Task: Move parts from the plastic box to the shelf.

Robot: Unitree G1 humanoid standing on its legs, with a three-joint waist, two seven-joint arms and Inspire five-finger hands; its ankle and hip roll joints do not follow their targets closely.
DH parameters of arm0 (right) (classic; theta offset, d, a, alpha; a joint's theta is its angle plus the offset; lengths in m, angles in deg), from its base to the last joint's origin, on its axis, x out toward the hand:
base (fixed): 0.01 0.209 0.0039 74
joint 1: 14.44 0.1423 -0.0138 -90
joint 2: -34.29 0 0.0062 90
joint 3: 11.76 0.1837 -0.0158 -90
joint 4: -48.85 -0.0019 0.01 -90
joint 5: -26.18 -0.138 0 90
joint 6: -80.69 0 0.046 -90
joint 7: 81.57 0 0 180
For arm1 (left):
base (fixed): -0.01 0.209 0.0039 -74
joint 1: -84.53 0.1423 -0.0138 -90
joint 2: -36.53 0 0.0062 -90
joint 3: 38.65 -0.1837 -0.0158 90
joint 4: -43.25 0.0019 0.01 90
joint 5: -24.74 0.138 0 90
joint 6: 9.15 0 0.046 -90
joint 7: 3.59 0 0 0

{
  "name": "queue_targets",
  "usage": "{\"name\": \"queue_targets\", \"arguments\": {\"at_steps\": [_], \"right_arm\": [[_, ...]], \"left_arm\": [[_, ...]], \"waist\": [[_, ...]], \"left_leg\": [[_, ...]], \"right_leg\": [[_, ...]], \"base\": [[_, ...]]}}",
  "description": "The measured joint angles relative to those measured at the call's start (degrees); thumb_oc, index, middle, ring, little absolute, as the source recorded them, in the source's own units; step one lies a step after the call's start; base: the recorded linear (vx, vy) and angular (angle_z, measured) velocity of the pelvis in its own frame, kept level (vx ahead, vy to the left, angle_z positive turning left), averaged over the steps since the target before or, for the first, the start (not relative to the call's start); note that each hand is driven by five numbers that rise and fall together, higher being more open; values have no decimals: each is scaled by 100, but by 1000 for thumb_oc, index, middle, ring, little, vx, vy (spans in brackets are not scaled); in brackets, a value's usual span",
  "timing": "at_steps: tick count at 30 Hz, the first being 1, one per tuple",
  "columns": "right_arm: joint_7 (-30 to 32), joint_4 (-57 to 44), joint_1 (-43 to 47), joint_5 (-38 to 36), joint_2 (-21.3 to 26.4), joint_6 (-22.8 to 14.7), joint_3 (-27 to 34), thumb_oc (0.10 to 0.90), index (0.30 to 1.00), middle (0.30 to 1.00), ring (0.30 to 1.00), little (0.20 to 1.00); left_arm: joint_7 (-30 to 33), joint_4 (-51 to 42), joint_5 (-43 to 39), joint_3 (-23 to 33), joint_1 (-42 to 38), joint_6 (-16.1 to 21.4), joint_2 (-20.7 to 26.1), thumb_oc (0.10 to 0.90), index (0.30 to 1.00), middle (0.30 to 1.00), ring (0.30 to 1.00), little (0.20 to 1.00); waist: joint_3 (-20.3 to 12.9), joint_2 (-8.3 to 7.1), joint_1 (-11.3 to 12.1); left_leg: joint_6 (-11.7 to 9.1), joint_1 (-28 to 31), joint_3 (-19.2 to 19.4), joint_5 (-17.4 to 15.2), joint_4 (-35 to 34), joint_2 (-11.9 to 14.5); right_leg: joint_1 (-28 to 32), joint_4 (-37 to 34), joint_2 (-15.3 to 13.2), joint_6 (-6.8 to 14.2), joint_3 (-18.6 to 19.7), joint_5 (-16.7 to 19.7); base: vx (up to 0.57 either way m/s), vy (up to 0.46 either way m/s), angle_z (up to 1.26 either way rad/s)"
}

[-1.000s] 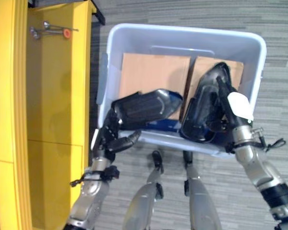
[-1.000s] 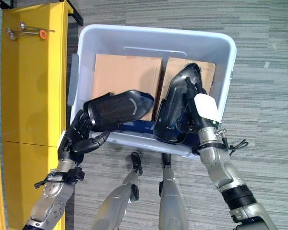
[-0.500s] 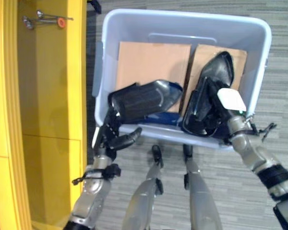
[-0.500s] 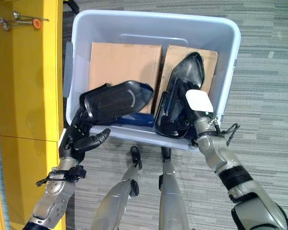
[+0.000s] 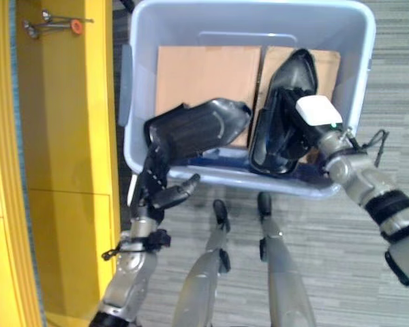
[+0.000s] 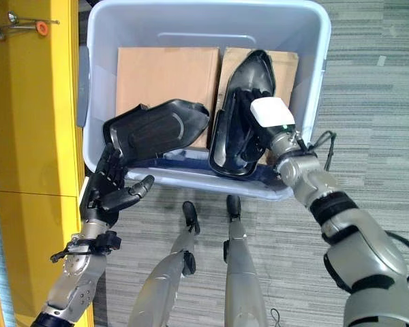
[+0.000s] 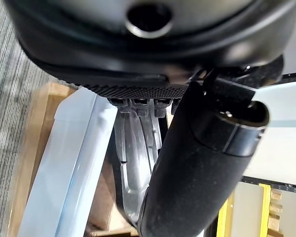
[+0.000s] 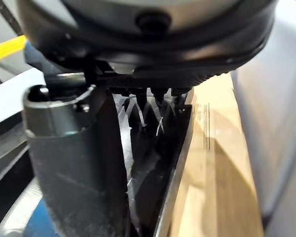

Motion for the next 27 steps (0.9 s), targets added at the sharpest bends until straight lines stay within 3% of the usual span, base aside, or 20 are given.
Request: {"name": "queue_targets", "arguments": {"at_steps": [4, 10, 19, 23, 27], "right_arm": [[-35, 525, 634, 2, 64, 61, -206, 900, 1000, 1000, 1000, 1000], [-109, 510, 705, 8, 146, 63, -356, 900, 1000, 1000, 1000, 1000], [-116, -717, 462, 517, 621, 505, -542, 900, 1000, 1000, 1000, 1000], [-53, -1725, -224, 884, 978, 813, -59, 900, 1000, 1000, 1000, 1000], [78, -2832, -1556, 1379, 1118, 1096, 1098, 900, 1000, 1000, 1000, 1000]], "left_arm": [[-6, -73, -5, 9, -90, 16, -6, 900, 1000, 1000, 1000, 1000], [-6, -60, -7, 6, -114, 15, -7, 900, 1000, 1000, 1000, 1000], [14, -55, -2, 38, -180, 16, -19, 900, 1000, 1000, 1000, 1000], [41, -58, 1, 104, -189, 14, -33, 900, 1000, 1000, 1000, 1000], [173, -62, 18, 195, -218, -6, -66, 900, 1000, 1000, 1000, 1000]], "waist": [[-2, 3, 144], [-2, 4, 132], [-2, 3, 136], [0, 0, 141], [4, -6, 146]], "left_leg": [[-1, -110, -1, 1, 12, 0], [-37, -110, -9, 104, 20, -24], [-24, -177, -7, 100, 20, -19], [-34, -201, -12, 111, 21, -20], [29, -213, -4, 124, 22, -26]], "right_leg": [[-95, -33, 3, -2, -7, 87], [-82, -26, -23, -12, -7, 85], [-146, -41, -17, 1, -9, 78], [-156, -47, -17, -3, -14, 71], [-168, -40, -20, -4, -11, 12]], "base": [[8, 8, 1], [1, 1, 1], [0, 0, 0], [0, 0, 0], [0, 0, 0]]}}
